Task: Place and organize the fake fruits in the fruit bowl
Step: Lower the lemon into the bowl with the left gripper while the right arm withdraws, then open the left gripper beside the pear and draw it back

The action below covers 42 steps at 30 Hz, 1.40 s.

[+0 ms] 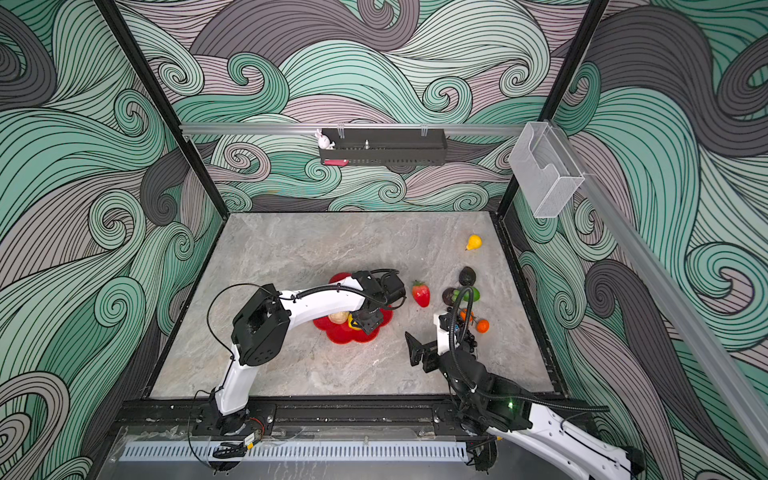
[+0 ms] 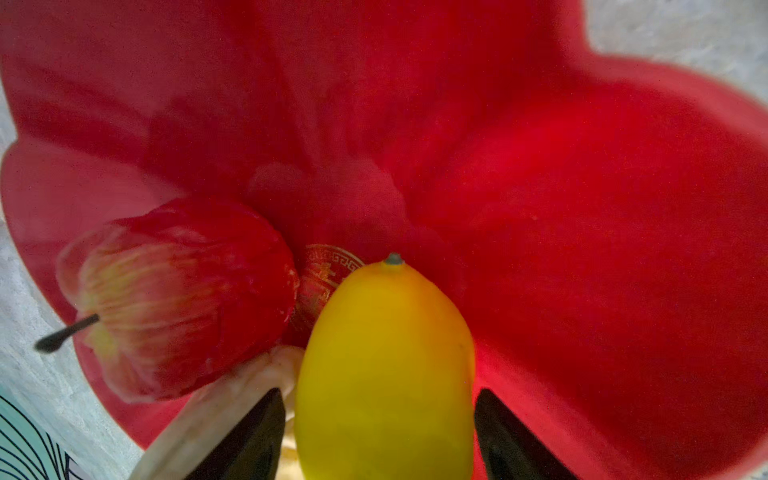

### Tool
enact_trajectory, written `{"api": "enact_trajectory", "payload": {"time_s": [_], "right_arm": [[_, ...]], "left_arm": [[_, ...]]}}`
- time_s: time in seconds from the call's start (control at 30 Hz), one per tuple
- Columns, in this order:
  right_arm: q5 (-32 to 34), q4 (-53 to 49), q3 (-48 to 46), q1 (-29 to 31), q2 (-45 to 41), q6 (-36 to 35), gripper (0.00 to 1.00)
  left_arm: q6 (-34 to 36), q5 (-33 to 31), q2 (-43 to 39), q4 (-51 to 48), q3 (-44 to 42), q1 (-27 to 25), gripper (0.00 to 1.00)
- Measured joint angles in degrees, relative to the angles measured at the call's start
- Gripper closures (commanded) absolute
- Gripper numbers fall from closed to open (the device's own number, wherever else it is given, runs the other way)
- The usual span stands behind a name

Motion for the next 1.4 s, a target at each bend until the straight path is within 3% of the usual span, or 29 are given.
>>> {"api": "enact_trajectory", "payload": {"time_s": [1.4], "right_arm": [[-0.2,0.8,0.0,0.0,0.5,0.0,0.00]], "left_arm": [[-2.3,-2.8,-1.9,-2.5,1.3,-0.5,0.22]]}}
